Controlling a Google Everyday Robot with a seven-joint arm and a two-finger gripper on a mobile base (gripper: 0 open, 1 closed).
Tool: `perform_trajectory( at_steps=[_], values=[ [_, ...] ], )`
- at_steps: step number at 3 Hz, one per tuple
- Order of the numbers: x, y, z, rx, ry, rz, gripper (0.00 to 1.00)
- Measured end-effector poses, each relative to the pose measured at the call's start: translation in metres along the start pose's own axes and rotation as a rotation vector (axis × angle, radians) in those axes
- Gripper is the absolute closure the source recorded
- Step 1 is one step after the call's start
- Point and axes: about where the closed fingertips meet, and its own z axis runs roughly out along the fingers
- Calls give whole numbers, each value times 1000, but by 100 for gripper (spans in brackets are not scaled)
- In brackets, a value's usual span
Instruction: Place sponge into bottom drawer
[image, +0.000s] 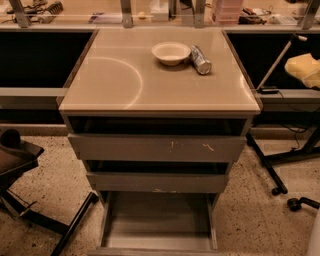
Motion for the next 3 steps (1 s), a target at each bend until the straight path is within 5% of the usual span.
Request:
perform_trajectory(
  at_steps=[2,3],
  values=[
    [23,21,0,-60,41,73,100],
    [65,56,-48,-36,55,246,100]
  ],
)
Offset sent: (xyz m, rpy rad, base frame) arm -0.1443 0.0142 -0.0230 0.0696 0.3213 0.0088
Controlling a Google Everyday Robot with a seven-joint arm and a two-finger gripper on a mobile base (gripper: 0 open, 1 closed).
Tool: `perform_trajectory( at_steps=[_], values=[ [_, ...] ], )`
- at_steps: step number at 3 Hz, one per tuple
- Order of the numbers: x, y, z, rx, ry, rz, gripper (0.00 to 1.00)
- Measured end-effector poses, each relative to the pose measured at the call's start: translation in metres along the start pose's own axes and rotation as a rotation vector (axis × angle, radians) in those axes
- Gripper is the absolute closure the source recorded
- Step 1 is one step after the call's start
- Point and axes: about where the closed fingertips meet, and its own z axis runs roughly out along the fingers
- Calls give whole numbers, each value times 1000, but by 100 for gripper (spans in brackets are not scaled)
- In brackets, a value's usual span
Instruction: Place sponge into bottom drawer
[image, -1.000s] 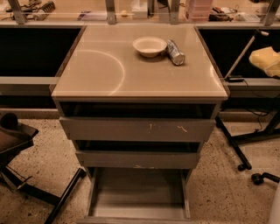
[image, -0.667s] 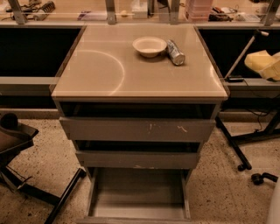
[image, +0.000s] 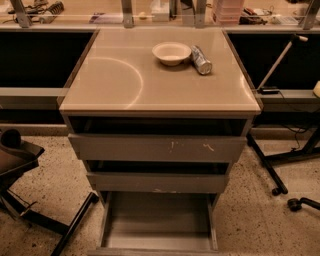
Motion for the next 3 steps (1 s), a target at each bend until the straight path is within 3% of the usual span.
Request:
perform_trajectory(
  at_steps=[1,2,3],
  values=[
    [-4,-6,3,17,-16,2,100],
    [1,20,-43,132,-165,-77,100],
    [2,79,-95,258,-330,-200,100]
  ],
)
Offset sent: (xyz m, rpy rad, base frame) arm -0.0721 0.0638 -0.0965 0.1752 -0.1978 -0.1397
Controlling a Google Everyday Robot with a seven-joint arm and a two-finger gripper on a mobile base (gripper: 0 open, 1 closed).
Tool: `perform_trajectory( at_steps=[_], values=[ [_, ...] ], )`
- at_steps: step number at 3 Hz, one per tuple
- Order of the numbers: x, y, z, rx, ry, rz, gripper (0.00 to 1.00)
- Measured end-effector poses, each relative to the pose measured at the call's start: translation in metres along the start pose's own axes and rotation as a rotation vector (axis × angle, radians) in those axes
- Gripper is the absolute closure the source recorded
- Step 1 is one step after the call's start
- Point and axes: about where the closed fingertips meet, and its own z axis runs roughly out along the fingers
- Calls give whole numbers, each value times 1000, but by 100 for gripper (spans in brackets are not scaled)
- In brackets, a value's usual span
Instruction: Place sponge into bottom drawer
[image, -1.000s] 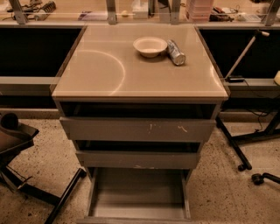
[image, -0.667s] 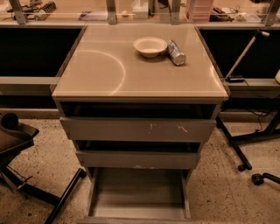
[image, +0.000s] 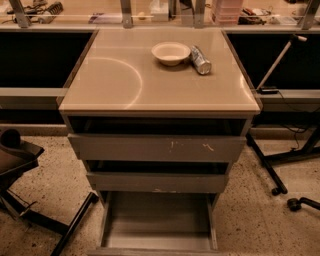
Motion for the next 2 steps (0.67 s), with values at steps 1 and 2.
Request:
perform_trajectory(
  at_steps=[1,2],
  values=[
    [4,16,-9,46,-29,-17,100],
    [6,14,-7,43,-26,-7,100]
  ],
)
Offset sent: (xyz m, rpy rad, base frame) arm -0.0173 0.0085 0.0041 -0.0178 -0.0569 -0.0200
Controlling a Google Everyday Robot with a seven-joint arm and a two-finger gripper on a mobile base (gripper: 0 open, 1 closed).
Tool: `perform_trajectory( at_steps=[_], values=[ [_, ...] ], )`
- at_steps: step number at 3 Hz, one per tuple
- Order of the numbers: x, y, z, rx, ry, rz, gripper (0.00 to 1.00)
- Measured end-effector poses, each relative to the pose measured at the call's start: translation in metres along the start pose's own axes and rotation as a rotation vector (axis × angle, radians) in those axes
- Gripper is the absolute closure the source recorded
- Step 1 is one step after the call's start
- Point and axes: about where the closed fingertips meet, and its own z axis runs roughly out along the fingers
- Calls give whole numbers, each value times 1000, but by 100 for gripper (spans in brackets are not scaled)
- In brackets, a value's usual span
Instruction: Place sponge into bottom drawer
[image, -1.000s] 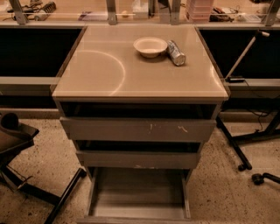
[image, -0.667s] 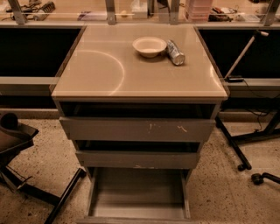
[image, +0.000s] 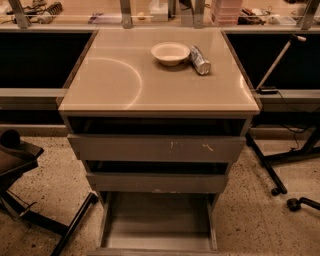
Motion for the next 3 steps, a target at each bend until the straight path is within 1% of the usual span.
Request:
perform_trajectory(
  at_steps=[1,2,3],
  values=[
    [10,15,7,15,-18,-13,100],
    [-11,62,2,92,-133,-88,100],
    [7,118,30,46,-217,-80,100]
  ],
)
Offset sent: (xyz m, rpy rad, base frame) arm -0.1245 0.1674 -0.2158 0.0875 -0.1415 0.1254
